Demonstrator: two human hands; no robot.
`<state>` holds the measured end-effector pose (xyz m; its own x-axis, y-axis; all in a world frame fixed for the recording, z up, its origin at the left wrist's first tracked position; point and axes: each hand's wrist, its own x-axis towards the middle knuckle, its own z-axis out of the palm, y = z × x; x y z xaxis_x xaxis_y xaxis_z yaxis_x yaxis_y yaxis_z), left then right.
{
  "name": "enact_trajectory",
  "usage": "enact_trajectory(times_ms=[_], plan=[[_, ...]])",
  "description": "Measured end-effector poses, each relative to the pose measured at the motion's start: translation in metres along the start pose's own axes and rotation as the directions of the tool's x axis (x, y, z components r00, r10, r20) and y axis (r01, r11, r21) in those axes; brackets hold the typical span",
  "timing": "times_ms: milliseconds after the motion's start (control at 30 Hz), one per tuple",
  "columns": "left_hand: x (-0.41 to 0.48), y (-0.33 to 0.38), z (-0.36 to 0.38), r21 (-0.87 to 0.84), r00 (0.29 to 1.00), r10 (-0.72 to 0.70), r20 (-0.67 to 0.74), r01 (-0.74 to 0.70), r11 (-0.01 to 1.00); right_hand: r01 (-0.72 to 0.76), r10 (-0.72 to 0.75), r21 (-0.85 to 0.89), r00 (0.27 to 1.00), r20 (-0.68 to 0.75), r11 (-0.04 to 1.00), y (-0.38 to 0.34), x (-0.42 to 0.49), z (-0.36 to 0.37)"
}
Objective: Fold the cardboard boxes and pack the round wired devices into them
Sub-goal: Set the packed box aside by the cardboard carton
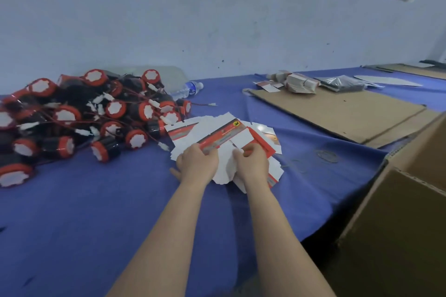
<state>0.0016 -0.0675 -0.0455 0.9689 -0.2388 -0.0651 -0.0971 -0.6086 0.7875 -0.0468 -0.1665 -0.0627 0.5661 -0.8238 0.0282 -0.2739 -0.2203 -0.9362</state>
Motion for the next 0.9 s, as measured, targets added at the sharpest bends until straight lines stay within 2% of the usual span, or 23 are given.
enact_trajectory(times_ms=[100,233,300,367,433,500,567,633,667,767,833,900], plan=[[0.002,0.0,-0.004,-0.08,0.999,0.013,0.029,-0.011,0.997,-0.024,0.025,0.04,0.999,-0.023,0.999,0.003,0.003,-0.005],[0.0,0.003,-0.002,-0.096,0.999,0.024,0.043,-0.02,0.995,0.027,0.012,0.181,0.978,-0.21,0.983,0.002,0.0,-0.007],[-0.003,0.005,-0.001,-0.075,0.998,0.018,0.052,-0.014,0.997,0.036,0.03,0.269,0.971,-0.236,0.963,-0.002,0.0,-0.007],[-0.006,0.007,0.001,-0.061,0.998,0.02,0.062,-0.016,0.998,0.009,0.047,0.346,0.987,-0.153,0.938,-0.008,-0.003,-0.005],[-0.007,0.009,0.002,-0.1,0.999,0.032,0.023,-0.03,0.995,0.02,0.002,0.363,0.998,-0.058,0.932,-0.01,-0.006,-0.003],[-0.007,0.008,-0.002,-0.264,0.995,0.047,-0.091,-0.07,0.962,0.052,-0.062,0.331,0.998,0.018,0.942,-0.01,-0.008,-0.002],[-0.004,0.006,-0.012,-0.516,0.979,0.048,-0.198,-0.145,0.845,0.089,-0.122,0.302,0.988,0.093,0.949,-0.012,-0.012,-0.001],[-0.001,0.003,-0.031,-0.673,0.972,0.075,-0.224,-0.21,0.709,0.11,-0.173,0.336,0.971,0.165,0.935,-0.019,-0.017,0.004],[0.001,-0.002,-0.041,-0.685,0.964,0.129,-0.233,-0.257,0.682,0.112,-0.189,0.367,0.965,0.182,0.924,-0.025,-0.019,0.007],[0.005,-0.023,-0.073,-0.598,0.926,0.289,-0.242,-0.377,0.707,0.164,-0.231,0.389,0.964,0.131,0.906,-0.045,-0.026,0.022],[0.006,-0.037,-0.091,-0.571,0.929,0.298,-0.218,-0.369,0.733,0.254,-0.317,0.379,0.942,0.111,0.89,-0.059,-0.031,0.036],[0.01,-0.052,-0.109,-0.513,0.927,0.227,-0.298,-0.356,0.781,0.319,-0.385,0.37,0.915,0.12,0.873,-0.072,-0.042,0.059]])
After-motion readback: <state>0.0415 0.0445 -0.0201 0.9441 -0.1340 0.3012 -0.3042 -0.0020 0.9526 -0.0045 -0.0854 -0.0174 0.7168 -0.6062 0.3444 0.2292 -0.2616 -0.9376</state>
